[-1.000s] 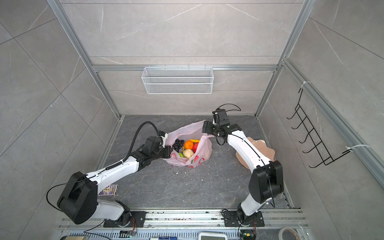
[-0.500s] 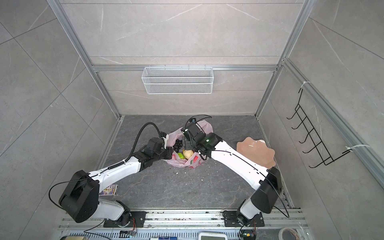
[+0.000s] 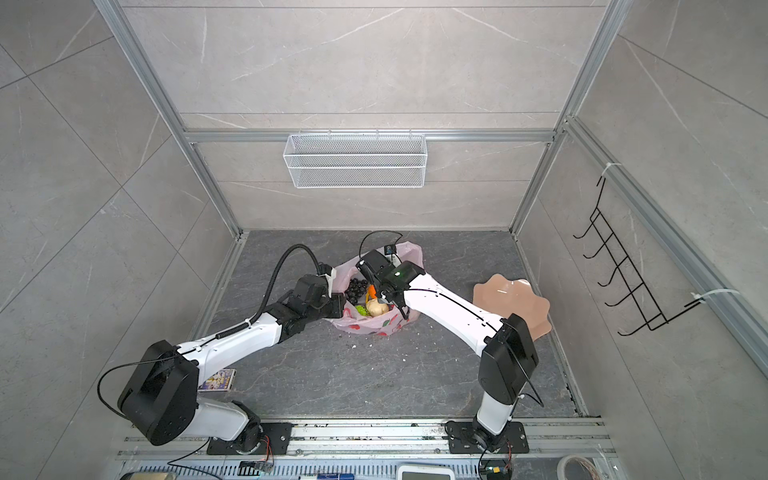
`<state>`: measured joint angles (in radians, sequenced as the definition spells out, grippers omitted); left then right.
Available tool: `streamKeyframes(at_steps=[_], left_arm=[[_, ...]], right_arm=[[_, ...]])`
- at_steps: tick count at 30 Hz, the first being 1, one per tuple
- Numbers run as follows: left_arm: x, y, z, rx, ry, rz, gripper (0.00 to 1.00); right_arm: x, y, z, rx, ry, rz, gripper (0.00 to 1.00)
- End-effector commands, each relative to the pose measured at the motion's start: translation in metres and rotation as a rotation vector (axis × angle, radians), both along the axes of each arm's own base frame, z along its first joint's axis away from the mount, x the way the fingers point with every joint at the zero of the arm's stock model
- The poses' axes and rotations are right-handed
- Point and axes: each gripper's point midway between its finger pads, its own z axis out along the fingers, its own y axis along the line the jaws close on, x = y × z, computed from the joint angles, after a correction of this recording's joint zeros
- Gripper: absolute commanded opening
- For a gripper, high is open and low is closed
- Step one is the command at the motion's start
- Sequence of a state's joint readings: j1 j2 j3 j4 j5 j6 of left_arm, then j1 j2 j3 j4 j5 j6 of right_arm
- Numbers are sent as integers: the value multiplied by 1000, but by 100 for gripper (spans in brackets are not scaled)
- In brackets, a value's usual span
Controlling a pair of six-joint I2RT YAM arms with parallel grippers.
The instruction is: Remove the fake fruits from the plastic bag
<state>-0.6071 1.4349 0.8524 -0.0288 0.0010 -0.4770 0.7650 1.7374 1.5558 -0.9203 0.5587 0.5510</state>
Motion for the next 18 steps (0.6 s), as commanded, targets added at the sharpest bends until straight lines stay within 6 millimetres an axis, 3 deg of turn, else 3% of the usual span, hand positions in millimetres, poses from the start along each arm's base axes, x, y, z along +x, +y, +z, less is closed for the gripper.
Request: streamKeyframes(at_steps=[1,6,11,15,18], left_arm=[[4,-3,16,-35,-32,15,5],[4,-6,17,-51,-34,8,5],[3,-4,19,-71,-42,18,5],[4,1,20,-77,-42,45,5],[13,15,27,-189,-28,81,3]], right_arm=[[-9,-23,-8,-50,24,-65,76],[-4,-19,-34,-3,74,-72,80],[10,-15,-59,99,128,-91,75],[19,-23,-59,137,112,-110,49],[23,-28,-52,330,83,-85,18]])
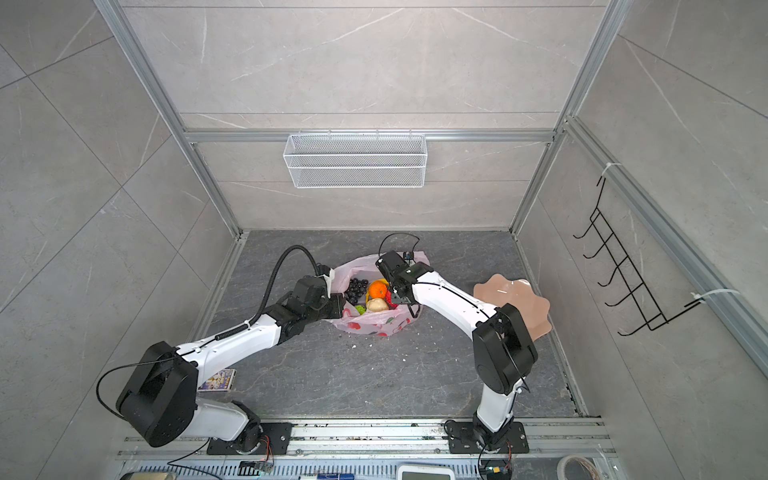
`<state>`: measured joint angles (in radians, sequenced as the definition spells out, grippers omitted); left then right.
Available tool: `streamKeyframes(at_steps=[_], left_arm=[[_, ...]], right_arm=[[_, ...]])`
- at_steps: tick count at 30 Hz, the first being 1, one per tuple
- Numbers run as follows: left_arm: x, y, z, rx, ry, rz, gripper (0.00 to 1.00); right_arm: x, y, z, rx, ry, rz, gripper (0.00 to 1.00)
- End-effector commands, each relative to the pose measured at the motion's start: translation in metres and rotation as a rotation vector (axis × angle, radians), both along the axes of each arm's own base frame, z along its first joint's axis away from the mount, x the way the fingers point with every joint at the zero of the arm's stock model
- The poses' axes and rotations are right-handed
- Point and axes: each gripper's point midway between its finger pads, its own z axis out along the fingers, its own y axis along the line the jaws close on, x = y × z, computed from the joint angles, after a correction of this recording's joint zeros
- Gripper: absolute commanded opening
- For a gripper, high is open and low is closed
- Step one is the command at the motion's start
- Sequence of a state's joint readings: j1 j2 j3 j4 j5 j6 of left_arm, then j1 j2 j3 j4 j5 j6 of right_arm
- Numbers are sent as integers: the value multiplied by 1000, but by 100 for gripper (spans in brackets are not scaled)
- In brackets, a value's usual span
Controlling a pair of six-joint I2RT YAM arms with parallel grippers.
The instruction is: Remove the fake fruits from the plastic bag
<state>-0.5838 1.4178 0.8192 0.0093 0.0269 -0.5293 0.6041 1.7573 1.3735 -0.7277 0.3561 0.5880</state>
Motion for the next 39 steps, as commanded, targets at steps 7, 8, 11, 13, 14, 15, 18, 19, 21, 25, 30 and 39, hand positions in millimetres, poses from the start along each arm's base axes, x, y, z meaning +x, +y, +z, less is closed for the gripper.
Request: streamKeyframes(at_steps=[7,8,11,13,14,15,18,19,21,25,30,39], left_arm=[[50,62,39,-425,-19,159,1],[55,67,38,-476,-9,170,1],[61,61,36,-486,8,138,3],[59,47,36,-403,13,86,6],[57,40,37,-376,16,70,7],[56,36,38,-375,18,63,9],[55,38,34,-377,38,90,22],[53,39,31,-363,48,104,30],[48,41,29,-328,51,122,40],[32,52,26,-219,74,199,62],[10,83,29,-73,107,379,76],[3,79,51,104,69,456,80]], right_arm=[[21,-23,26,678,-162,77,0],[23,-28,22,750,-158,57,0],[25,-33,8,847,-141,30,0],[22,-26,5,876,-135,38,0],[21,-24,6,899,-143,40,0],[21,-23,7,913,-150,41,0],[17,-21,11,883,-159,47,0],[15,-19,11,863,-158,53,0],[11,-15,15,846,-167,73,0],[3,-12,20,808,-186,86,0],[-4,-14,24,764,-222,97,0],[-16,7,37,700,-256,176,0]])
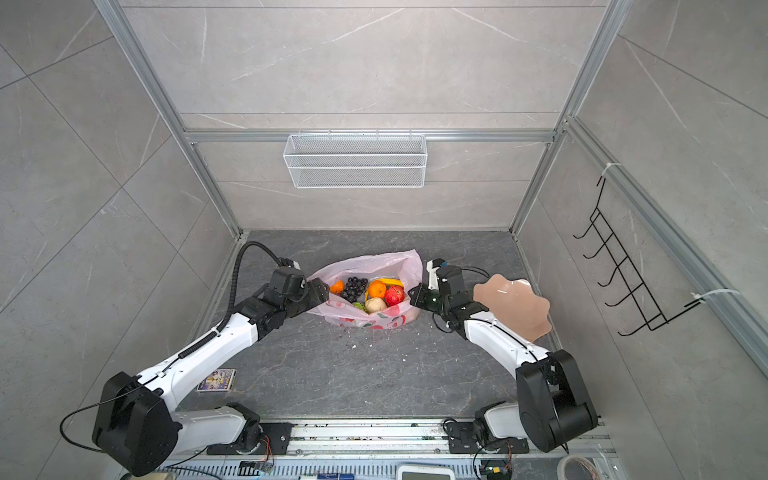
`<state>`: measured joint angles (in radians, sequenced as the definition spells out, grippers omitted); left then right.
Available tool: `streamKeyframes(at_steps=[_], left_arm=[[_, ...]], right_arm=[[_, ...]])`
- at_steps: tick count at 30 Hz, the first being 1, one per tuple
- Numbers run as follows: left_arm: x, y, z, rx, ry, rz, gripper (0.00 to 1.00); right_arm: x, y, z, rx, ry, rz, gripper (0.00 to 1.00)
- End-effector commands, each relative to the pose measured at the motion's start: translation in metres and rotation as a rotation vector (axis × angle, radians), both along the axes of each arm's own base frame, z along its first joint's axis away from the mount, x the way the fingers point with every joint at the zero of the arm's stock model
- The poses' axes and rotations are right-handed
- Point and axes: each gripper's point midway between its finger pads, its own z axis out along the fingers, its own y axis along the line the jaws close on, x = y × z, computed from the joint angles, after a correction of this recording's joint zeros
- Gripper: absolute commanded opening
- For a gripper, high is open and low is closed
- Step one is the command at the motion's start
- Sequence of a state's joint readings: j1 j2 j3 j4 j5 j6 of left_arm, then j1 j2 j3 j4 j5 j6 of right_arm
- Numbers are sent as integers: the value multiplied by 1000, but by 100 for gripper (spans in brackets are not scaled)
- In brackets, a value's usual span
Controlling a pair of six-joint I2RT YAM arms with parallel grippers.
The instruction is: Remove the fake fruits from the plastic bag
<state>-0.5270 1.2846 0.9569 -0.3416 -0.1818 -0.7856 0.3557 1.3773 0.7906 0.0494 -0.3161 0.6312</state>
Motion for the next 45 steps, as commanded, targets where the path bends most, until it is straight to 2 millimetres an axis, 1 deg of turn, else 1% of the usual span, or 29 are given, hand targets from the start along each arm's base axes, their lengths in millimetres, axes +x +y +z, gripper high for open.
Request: streamKeyframes(at_steps=[1,4,7,9,10,12,14,15,16,17,19,21,22,23,24,27,29,32,33,36,37,38,39,41,44,45], left_arm=[[3,11,4,159,20,67,80],[12,11,-11,268,88,59,83],[24,6,-24,351,136,20,85],[33,9,-36,384,176,19,83],[37,14,-47,377,214,27,79],[44,21,-67,325,277,29,67],[48,25,-79,266,291,28,49],[48,26,-82,219,292,30,41],[49,28,-86,146,287,35,31],[53,30,-87,63,263,43,22],[55,43,-89,-92,228,77,12],[56,59,-88,-210,188,120,7],[56,64,-87,-267,169,126,6],[58,64,-85,-314,154,114,4],[59,61,-83,-341,145,93,4],[64,39,-73,-391,120,-6,3],[65,25,-67,-384,97,-60,2],[65,8,-57,-350,67,-125,2],[65,6,-55,-345,62,-135,2],[67,5,-51,-301,59,-148,2],[67,6,-51,-280,57,-152,2],[68,7,-50,-262,57,-152,3],[68,9,-49,-247,57,-152,2],[68,12,-47,-223,49,-147,2],[68,16,-45,-202,40,-134,3],[67,17,-46,-198,39,-132,3]], right_arm=[[-6,2,8,-46,-43,12,0],[-9,6,15,-48,-71,24,0],[-13,8,22,-47,-95,40,0],[-16,8,23,-51,-103,46,0],[-17,7,23,-54,-106,43,0],[-19,5,20,-54,-102,36,0],[-18,3,17,-34,-93,30,0],[-16,0,15,-13,-85,24,0],[-14,-3,14,20,-80,16,0],[-11,-9,11,59,-77,0,0],[-5,-21,6,128,-72,-33,0],[1,-32,-3,166,-52,-55,0],[6,-36,-9,185,-41,-66,0],[8,-36,-14,199,-28,-62,0],[9,-33,-16,205,-22,-47,0],[12,-23,-23,216,-6,-14,0],[10,-18,-27,165,11,3,0],[4,-18,-29,85,23,11,0],[3,-21,-31,49,35,8,6],[-2,-38,-30,-109,52,-29,45],[-5,-44,-27,-173,54,-40,56],[-6,-50,-23,-235,55,-55,64],[-8,-56,-18,-309,55,-63,70],[-12,-60,-4,-447,35,-66,78],[-18,-55,17,-627,-21,-36,83],[-19,-49,26,-675,-52,-16,83]])
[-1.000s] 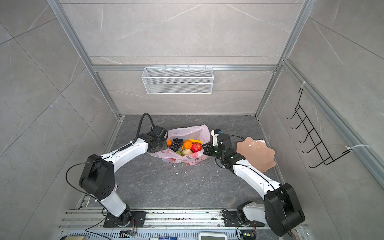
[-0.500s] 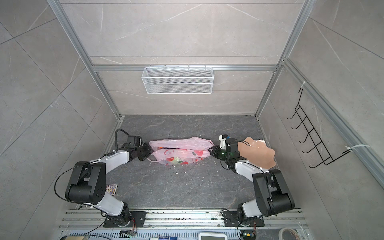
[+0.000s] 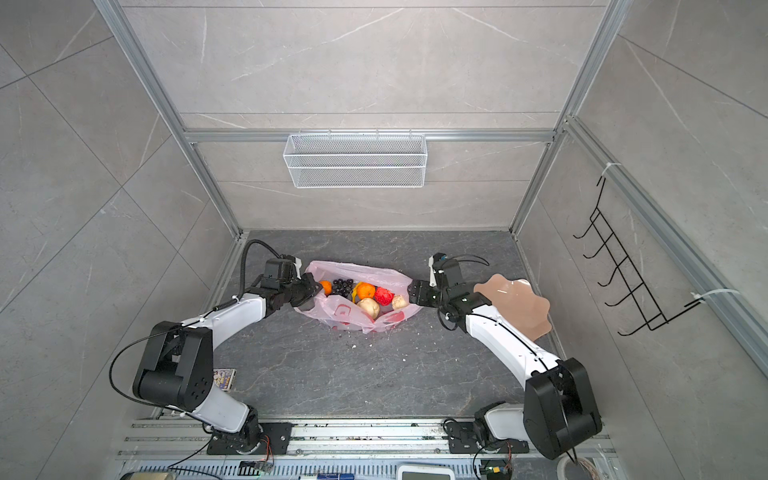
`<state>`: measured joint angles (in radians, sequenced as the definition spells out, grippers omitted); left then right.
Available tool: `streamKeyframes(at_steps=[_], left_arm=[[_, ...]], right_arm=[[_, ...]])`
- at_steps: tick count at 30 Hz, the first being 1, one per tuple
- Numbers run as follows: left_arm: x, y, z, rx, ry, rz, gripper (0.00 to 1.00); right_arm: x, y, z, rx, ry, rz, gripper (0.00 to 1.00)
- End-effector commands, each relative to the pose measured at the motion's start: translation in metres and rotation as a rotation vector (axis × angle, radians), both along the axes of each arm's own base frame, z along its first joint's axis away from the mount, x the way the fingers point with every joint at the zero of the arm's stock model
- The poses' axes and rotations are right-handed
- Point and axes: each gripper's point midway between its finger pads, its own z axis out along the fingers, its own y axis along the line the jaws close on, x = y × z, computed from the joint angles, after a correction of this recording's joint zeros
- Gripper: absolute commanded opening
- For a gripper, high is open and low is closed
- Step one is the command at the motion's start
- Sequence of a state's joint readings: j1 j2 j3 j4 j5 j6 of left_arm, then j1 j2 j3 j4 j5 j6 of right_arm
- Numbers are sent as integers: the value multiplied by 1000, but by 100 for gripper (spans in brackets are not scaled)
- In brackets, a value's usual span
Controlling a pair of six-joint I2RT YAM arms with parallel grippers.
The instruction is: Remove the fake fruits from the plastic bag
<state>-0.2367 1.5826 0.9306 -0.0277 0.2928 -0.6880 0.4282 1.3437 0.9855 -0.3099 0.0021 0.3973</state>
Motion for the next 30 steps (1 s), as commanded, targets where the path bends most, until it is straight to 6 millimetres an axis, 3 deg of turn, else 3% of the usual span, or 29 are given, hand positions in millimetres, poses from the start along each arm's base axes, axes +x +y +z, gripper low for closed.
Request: streamKeyframes(at_steps=[1,5,11,15,21,27,30], left_arm=[[3,5,20,37,-65,-6,3],[0,6,19,43,-65,-7,3],[-4,4,17,43,-60,-14,4],[-7,6,15,48,-57,-10,4],[-8,8,13,58,-53,1,4],[-4,15,13,76,-56,34,4],[-3,20,12,90,-61,49,5]], right_arm=[[-19,-14,9,-323,-11,38,84],[-18,20,18,-465,-88,177,84],[5,62,1,-634,-132,360,87],[19,74,-20,-715,-108,439,88],[48,66,-45,-839,-82,377,86],[67,61,-64,-710,-1,359,51],[80,52,-62,-603,25,293,7]])
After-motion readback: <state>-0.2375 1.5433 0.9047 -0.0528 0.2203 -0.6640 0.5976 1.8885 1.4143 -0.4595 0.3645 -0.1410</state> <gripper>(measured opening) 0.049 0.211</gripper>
